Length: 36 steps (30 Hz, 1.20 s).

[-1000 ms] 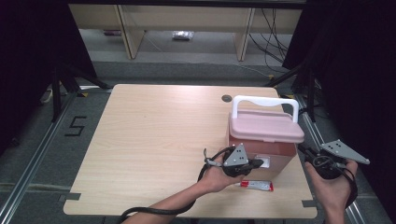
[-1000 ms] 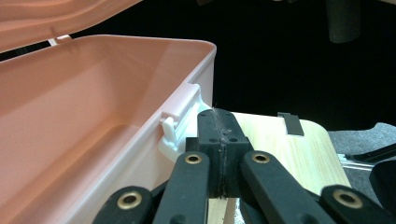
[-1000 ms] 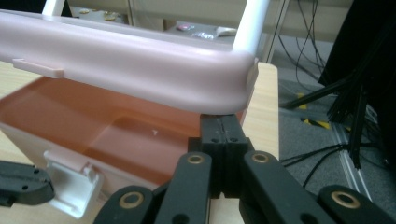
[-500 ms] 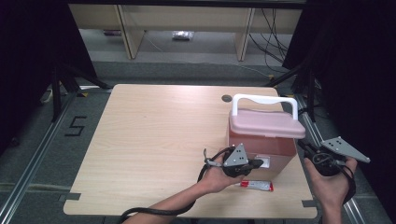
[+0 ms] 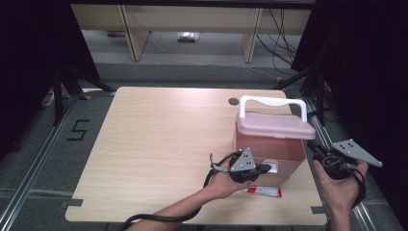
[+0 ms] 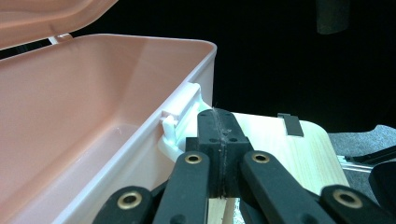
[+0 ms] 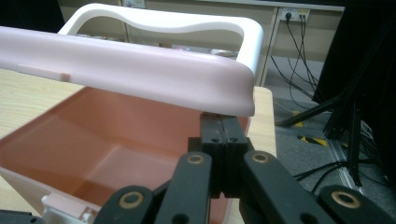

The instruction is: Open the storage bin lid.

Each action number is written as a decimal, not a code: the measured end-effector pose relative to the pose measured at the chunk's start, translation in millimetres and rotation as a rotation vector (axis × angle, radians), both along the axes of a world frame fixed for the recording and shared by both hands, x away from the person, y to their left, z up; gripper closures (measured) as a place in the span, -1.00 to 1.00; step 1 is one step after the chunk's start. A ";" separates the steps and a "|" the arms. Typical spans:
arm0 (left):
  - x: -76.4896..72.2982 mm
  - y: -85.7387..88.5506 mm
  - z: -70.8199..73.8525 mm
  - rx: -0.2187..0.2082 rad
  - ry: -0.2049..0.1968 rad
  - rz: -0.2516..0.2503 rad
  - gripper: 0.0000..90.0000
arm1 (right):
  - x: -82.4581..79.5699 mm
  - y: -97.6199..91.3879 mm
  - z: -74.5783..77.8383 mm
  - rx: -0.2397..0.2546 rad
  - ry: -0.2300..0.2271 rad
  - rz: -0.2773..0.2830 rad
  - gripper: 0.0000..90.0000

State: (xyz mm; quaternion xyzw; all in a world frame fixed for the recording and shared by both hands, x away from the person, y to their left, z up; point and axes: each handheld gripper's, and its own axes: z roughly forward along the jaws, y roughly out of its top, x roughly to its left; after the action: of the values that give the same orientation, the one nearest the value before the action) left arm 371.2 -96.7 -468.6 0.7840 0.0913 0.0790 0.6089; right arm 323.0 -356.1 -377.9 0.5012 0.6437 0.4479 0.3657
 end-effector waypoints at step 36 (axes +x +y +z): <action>-0.3 0.2 -0.4 -0.003 0.003 0.003 0.99 | 8.6 4.3 7.2 0.027 -0.061 -0.017 1.00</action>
State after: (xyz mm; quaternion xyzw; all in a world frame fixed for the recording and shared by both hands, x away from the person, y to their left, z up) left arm 370.9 -96.5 -468.9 0.7831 0.0935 0.0784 0.6098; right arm 331.7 -351.7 -370.7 0.4976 0.6219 0.4685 0.3824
